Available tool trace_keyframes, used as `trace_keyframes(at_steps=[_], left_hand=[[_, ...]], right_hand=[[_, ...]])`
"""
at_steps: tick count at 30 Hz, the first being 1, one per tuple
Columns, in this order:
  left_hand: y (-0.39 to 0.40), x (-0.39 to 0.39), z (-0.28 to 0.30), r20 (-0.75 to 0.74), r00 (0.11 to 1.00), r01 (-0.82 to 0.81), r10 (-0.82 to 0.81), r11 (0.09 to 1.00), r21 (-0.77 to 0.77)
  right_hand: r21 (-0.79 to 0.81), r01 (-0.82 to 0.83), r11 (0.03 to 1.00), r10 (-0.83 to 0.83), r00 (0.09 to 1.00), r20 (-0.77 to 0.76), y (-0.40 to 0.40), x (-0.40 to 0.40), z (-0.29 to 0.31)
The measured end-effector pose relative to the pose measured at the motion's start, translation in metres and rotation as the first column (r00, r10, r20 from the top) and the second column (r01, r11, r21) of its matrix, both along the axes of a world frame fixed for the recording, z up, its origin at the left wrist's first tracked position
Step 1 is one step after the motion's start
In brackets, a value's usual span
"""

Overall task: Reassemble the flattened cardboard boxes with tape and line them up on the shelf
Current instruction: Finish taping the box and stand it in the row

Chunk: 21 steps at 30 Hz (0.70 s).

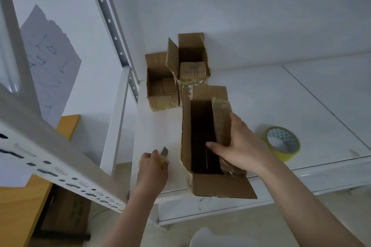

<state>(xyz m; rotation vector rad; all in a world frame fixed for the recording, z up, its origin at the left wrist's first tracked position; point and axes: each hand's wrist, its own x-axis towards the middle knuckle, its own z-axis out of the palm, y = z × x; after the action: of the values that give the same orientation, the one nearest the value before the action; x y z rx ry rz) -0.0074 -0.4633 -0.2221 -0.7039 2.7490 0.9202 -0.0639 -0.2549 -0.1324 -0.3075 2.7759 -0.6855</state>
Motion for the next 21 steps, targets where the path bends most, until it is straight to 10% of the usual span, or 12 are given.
trace_keyframes(at_steps=[6, 10, 21], left_hand=[[0.017, 0.008, 0.077, -0.249, 0.960, 0.049, 0.125, 0.804, 0.593], [0.024, 0.003, 0.096, -0.255, 0.946, 0.275, -0.200, 0.912, 0.304], [0.056, -0.045, 0.136, -0.420, 0.880, 0.366, -0.220, 0.878, 0.308]], right_hand=[[0.030, 0.038, 0.999, -0.036, 0.998, -0.044, 0.001, 0.002, 0.003], [-0.015, 0.068, 0.998, -0.068, 0.998, -0.012, 0.004, 0.006, 0.008], [-0.313, 0.295, 0.903, -0.399, 0.846, -0.354, 0.064, -0.003, 0.061]])
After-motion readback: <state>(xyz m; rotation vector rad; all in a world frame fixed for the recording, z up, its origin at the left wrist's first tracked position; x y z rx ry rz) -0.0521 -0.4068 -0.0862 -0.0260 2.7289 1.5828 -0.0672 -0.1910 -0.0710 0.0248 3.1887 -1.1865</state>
